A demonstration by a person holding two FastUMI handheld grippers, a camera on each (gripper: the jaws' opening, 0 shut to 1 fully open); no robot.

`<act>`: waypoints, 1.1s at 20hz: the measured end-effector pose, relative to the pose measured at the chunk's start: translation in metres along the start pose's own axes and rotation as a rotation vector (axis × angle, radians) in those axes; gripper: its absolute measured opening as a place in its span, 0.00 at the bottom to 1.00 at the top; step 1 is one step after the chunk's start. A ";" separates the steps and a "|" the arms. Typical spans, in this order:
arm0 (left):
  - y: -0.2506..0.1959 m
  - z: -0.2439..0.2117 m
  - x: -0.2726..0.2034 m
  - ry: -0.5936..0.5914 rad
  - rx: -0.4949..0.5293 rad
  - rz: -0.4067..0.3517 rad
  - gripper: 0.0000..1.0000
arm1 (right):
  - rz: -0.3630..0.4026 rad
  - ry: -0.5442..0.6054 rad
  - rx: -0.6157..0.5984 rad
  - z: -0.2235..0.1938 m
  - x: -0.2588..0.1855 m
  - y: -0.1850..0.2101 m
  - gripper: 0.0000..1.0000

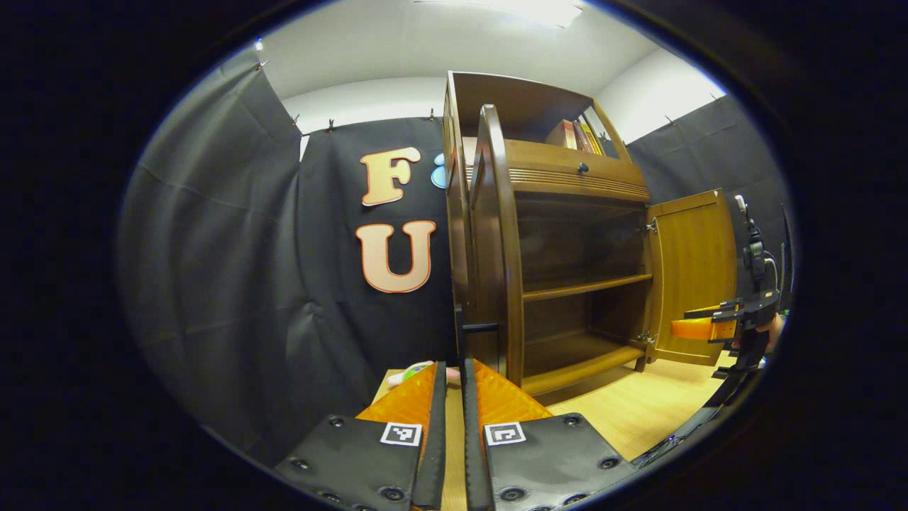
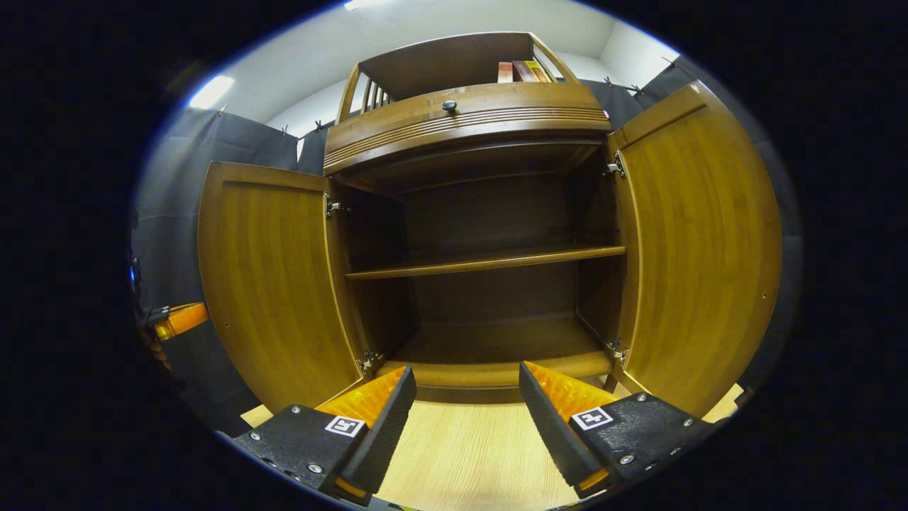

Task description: Open the right door of the double-door shoe cabinet with the right hand, and open the left door with the left hand.

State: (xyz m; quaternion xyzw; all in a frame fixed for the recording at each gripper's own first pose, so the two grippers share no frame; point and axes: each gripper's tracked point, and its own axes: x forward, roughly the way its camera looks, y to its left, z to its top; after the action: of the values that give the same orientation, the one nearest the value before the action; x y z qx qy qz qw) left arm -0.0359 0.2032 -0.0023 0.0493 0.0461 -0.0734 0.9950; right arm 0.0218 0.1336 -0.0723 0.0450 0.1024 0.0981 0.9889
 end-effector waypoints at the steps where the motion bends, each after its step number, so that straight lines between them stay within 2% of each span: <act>1: -0.011 0.009 -0.006 -0.010 -0.008 0.020 0.19 | 0.006 -0.005 0.001 0.004 0.001 -0.004 0.91; 3: -0.031 0.013 -0.006 -0.002 0.006 0.089 0.19 | 0.016 -0.016 -0.007 0.013 0.002 -0.015 0.91; 4: -0.048 0.013 0.000 0.003 -0.010 0.100 0.19 | 0.022 -0.020 -0.015 0.018 0.001 -0.023 0.91; 9: -0.161 0.012 0.056 -0.010 -0.234 0.033 0.18 | 0.002 -0.037 -0.070 0.031 -0.023 -0.075 0.91; 11: -0.185 0.004 0.075 0.005 -0.237 0.037 0.19 | -0.005 -0.043 -0.069 0.035 -0.036 -0.093 0.91; 13: -0.194 -0.006 0.089 0.012 -0.205 0.078 0.20 | -0.031 -0.047 -0.086 0.036 -0.048 -0.112 0.91; 14: -0.197 -0.012 0.094 0.017 -0.182 0.097 0.20 | -0.049 -0.048 -0.100 0.036 -0.054 -0.122 1.00; 16: -0.203 -0.020 0.102 0.017 -0.139 0.113 0.34 | -0.077 -0.046 -0.115 0.035 -0.061 -0.138 1.00; 22: -0.218 -0.032 0.112 0.024 -0.103 0.134 0.90 | -0.094 -0.031 -0.092 0.030 -0.067 -0.156 1.00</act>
State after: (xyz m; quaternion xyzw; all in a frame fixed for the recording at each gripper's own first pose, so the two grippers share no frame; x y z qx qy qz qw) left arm 0.0395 -0.0235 -0.0653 0.0019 0.0585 -0.0035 0.9983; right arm -0.0074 -0.0349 -0.0467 -0.0037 0.0846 0.0554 0.9949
